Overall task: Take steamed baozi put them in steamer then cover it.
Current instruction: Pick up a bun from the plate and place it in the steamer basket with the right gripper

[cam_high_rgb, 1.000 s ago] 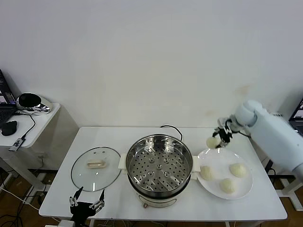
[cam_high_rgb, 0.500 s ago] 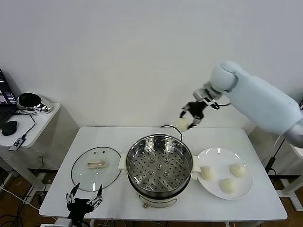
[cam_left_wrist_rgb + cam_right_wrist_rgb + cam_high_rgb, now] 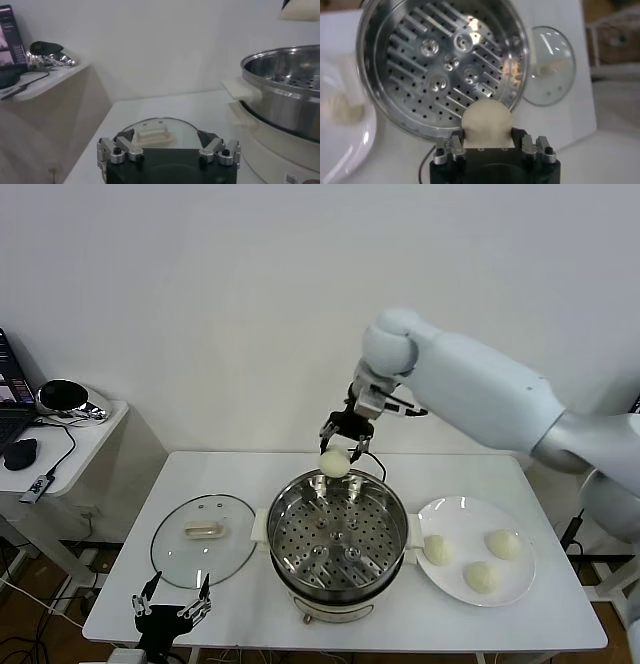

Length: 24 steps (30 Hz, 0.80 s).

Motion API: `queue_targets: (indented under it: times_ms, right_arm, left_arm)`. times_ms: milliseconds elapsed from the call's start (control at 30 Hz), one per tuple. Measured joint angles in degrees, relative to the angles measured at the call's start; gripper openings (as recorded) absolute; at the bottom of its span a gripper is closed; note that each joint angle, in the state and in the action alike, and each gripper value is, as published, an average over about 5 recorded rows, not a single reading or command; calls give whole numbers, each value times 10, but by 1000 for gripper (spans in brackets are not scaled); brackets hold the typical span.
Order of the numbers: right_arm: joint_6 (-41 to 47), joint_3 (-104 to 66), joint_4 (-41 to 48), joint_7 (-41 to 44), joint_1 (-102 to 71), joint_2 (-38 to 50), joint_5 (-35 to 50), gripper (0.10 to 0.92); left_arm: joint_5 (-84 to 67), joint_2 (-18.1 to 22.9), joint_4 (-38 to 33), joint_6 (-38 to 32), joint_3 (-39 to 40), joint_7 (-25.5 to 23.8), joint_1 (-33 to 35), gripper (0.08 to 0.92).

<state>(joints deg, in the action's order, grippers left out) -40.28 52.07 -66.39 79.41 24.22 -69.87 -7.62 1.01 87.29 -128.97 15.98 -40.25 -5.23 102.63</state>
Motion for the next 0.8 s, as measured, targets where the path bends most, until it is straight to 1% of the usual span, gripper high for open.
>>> queue_targets:
  times_ms: [333,800]
  right_arm:
    - [-42,8,17,2,-31,-27,-38,586]
    - [-63,3,37,2,-70,-49,-74,585]
  left_arm:
    - [0,10,3,2,2,-2,-12,823]
    - [-2,9,11,2,-2,-3,-13,823]
